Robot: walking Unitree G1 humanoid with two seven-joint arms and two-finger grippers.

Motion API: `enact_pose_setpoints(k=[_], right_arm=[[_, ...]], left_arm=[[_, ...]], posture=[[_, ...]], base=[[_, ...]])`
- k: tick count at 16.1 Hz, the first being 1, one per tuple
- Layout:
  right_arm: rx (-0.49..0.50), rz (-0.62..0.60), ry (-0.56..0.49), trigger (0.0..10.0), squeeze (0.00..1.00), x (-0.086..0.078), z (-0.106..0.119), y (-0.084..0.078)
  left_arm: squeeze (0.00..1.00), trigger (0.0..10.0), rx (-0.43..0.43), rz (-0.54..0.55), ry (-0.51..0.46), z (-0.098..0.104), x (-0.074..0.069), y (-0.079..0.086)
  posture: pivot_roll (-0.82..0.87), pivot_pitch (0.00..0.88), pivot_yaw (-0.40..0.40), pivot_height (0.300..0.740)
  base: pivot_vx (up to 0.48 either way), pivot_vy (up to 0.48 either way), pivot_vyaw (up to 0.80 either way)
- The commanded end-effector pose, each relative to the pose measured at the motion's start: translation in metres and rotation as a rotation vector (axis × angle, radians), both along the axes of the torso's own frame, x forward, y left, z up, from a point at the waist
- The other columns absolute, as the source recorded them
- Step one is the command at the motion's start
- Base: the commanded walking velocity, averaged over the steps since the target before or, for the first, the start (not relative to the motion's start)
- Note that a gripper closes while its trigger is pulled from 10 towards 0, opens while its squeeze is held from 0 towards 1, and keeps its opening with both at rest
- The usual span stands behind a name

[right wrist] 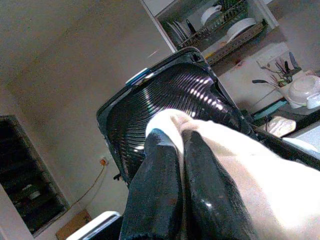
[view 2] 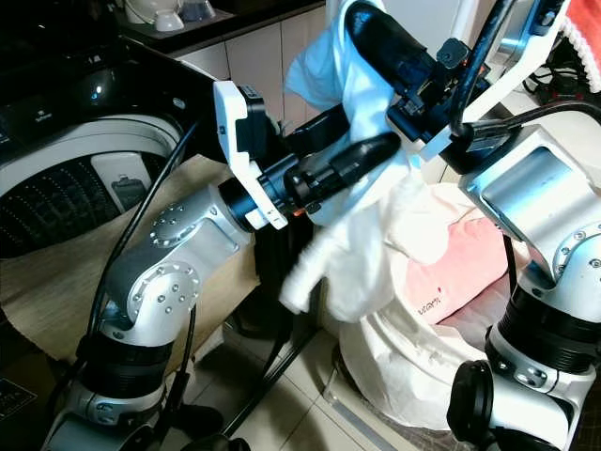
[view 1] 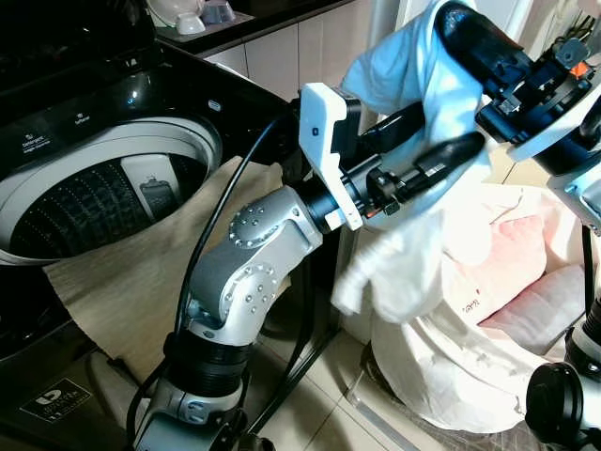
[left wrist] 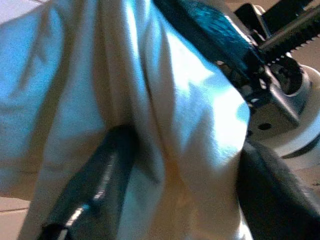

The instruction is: Clothes washing

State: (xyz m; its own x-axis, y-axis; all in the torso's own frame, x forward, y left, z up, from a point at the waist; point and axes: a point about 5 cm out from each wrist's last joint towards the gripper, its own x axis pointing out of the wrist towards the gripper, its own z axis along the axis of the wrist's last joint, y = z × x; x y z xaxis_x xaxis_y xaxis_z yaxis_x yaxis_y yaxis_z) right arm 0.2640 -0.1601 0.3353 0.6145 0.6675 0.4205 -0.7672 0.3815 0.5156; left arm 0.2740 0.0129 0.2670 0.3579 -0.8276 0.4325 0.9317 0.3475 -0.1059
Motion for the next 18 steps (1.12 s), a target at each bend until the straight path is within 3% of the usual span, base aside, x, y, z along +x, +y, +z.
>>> enact_pose_setpoints(k=[1,18], right_arm=[[0.0,0.007,-0.021,0.0,0.0,-0.0039,0.0034,0.002],[-0.001,0.002,-0.014,0.0,0.0,-0.0047,0.0007,0.0042]], left_arm=[[0.0,0.0,0.005,0.012,-0.011,0.0021,0.0023,0.0009],[0.0,0.0,-0.01,0.035,-0.02,0.0046,0.0063,0.0035]], posture=[[-0.19,0.0,0.044,0.74],[-0.19,0.0,0.051,0.74]], base=[[0.0,0.0,0.0],[0.0,0.0,0.0]])
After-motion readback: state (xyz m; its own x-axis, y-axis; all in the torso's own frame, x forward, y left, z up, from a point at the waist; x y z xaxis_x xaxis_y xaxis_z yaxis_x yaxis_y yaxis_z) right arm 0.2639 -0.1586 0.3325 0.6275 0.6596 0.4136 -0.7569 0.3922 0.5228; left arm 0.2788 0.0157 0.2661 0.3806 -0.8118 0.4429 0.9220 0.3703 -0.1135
